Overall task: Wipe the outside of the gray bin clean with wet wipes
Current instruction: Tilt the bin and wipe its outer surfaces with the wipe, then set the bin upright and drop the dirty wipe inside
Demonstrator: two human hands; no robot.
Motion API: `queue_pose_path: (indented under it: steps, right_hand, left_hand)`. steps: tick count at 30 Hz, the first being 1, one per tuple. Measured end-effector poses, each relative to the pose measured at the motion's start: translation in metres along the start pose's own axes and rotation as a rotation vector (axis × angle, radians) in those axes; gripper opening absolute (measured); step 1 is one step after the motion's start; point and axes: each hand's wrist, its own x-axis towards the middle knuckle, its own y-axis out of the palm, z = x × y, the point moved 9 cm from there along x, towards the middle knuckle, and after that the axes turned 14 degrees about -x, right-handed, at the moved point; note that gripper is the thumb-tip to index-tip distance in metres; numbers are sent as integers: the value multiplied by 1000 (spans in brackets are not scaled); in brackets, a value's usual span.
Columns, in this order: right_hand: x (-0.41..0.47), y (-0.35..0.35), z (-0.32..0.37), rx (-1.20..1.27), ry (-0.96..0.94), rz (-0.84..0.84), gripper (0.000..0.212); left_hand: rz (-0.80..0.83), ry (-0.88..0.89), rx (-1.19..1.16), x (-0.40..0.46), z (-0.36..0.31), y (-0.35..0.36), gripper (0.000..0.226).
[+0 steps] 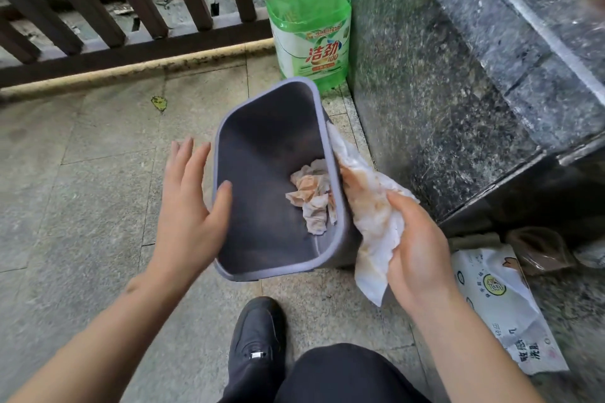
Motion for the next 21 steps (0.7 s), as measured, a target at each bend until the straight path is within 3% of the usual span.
queue_pose_path:
  steps: [2,5,9,11,15,18,21]
  right_hand:
    - [-2,-5,8,-38,-40,-44,46]
    - [-8,-6,30,-206,-190,-101,17]
    - [-28,10,77,-732,-547,-153,29]
    - [-36,15,102,-852,-713,-196,35]
    - [-50,46,152,-652,-843,-20,44]
    - [-47,63,171,-372,-746,85,32]
    - [-29,67,165,-316,-608,90,26]
  left_hand:
    - [107,-77,84,-8,28,13,70]
    - [295,-62,21,-28,36,48,73]
    - [291,-50,-33,-28,24,63,74]
    - [271,-56,-79,-29,17,67,73]
    - [221,-48,-171,-32,7,70,78]
    - [205,-35,-166,-31,6,70,81]
    - [217,-35,-145,-29,5,70,82]
